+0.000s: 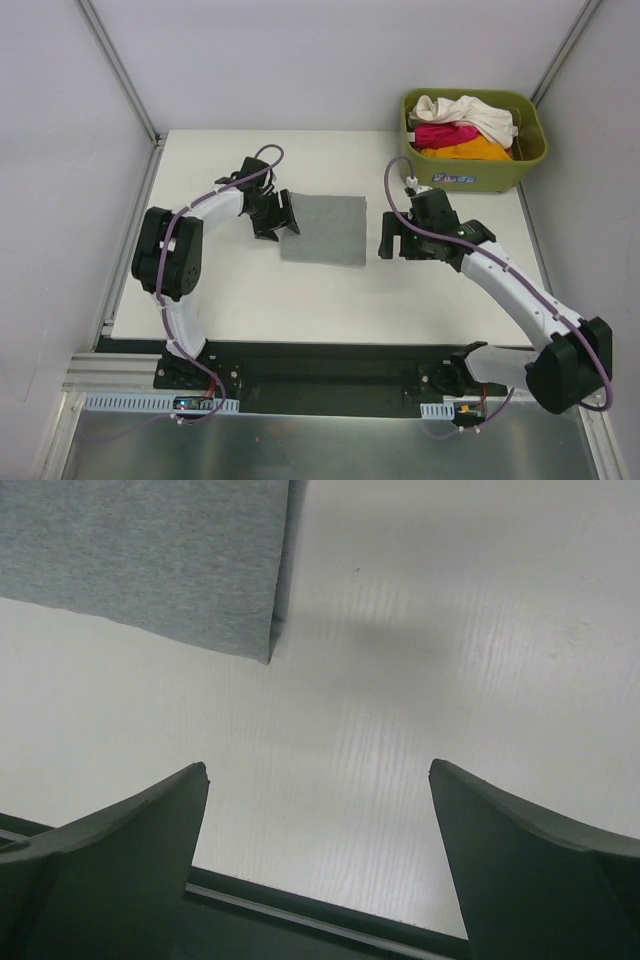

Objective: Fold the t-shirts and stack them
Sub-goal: Neatly place the folded tshirt to the corner

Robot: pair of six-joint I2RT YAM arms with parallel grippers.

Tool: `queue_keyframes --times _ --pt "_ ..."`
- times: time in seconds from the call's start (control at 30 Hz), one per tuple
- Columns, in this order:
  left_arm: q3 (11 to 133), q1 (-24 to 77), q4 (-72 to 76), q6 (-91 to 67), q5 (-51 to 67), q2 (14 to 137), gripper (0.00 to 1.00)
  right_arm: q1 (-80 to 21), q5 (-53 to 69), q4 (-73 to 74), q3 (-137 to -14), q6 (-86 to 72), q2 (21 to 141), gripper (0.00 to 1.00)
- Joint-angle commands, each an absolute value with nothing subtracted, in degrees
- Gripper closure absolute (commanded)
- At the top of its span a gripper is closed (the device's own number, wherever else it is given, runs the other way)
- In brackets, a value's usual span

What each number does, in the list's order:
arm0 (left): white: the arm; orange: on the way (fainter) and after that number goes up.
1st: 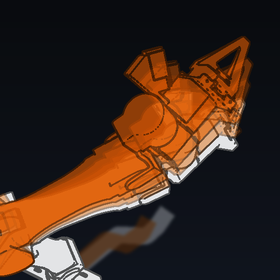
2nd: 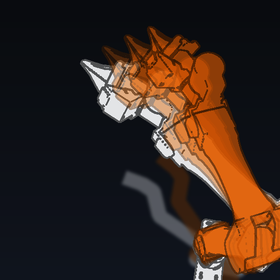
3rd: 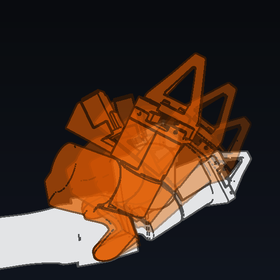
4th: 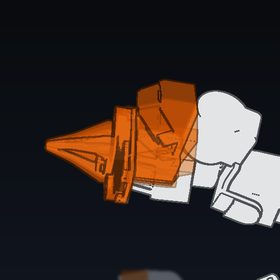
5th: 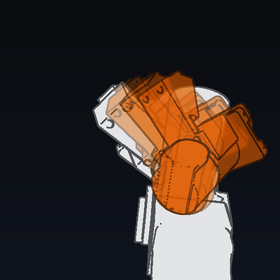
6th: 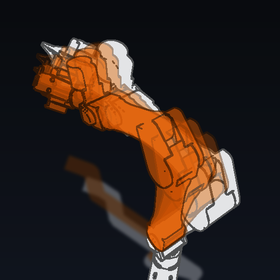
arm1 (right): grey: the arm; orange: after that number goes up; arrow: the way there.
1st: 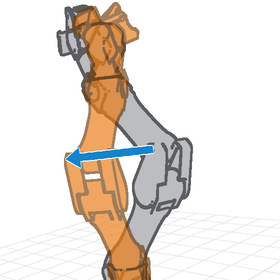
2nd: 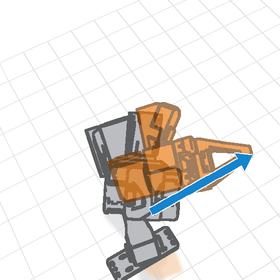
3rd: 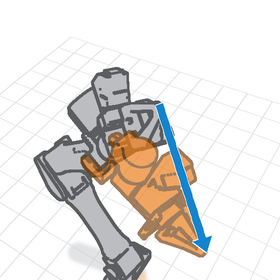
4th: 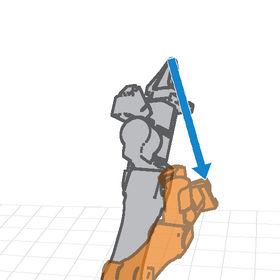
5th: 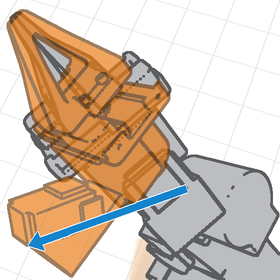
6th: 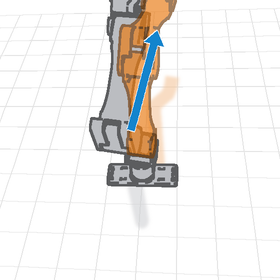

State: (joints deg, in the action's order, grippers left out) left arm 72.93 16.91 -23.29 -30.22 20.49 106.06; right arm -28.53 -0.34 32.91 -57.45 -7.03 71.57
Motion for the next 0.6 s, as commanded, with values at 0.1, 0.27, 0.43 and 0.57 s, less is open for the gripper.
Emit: queue_keyframes --times 0.1,0.27,0.43,0.57 --pt "77.7 20.3 -25.6 -29.2 11.7 112.2 0.51 -28.3 -14.1 41.6 -57.8 -7.2 56.2 0.03" --pt "81.0 21.6 -28.6 -28.5 9.2 116.0 0.99 -28.3 -20.2 46.0 -58.3 -6.7 48.0 0.03" --pt "84.5 21.4 -31.3 -24.8 0.4 115.2 1.00 -28.2 -27.1 47.8 -57.1 -5.3 41.1 0.03" --pt "86.1 19.5 -32.5 -21.1 -4.7 114.1 1.00 -28.2 -30.7 48.0 -56.0 -3.5 38.9 0.03"
